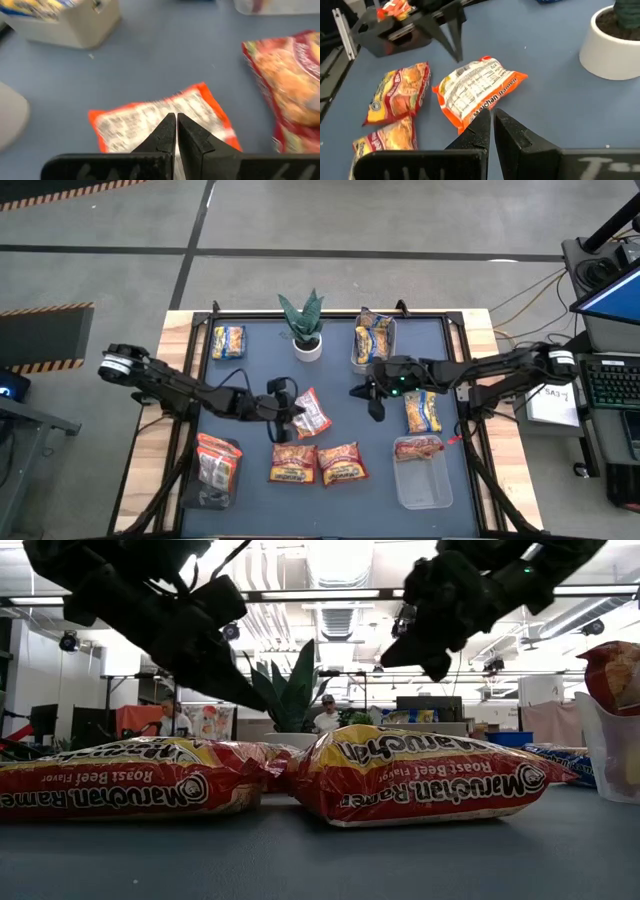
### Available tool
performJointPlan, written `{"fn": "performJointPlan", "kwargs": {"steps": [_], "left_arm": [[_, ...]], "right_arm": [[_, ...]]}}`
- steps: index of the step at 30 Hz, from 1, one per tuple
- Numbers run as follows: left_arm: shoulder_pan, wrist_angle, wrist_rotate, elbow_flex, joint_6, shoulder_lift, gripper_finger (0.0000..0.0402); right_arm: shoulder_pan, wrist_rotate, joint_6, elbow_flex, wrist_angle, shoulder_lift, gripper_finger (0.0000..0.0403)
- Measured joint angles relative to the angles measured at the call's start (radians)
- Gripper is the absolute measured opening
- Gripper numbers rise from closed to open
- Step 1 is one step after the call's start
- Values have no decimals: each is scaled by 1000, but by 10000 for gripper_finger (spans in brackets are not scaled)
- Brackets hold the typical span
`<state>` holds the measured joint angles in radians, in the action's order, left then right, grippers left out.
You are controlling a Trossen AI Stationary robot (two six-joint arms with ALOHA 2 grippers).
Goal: Sort Maruchan noodles
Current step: Put the orange instant noodle pack into the gray bin
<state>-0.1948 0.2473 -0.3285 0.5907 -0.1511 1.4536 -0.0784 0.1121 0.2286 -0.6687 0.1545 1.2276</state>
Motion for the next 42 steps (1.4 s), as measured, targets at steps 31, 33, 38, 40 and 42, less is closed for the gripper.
{"fn": "performJointPlan", "kwargs": {"steps": [31,33,38,40,42], "left_arm": [[-77,-85,-30,-4,-196,18,0],[-77,-90,-31,-4,-188,18,0],[-77,-123,-31,-5,-205,18,0],[-80,-125,-31,-13,-235,18,0],[-80,-127,-31,-27,-253,18,0]], "right_arm": [[4,1,348,-281,-156,301,190],[1,1,350,-302,-155,336,213],[1,2,350,-348,-157,421,255],[2,3,350,-365,-157,450,267],[2,3,350,-379,-157,477,276]]}}
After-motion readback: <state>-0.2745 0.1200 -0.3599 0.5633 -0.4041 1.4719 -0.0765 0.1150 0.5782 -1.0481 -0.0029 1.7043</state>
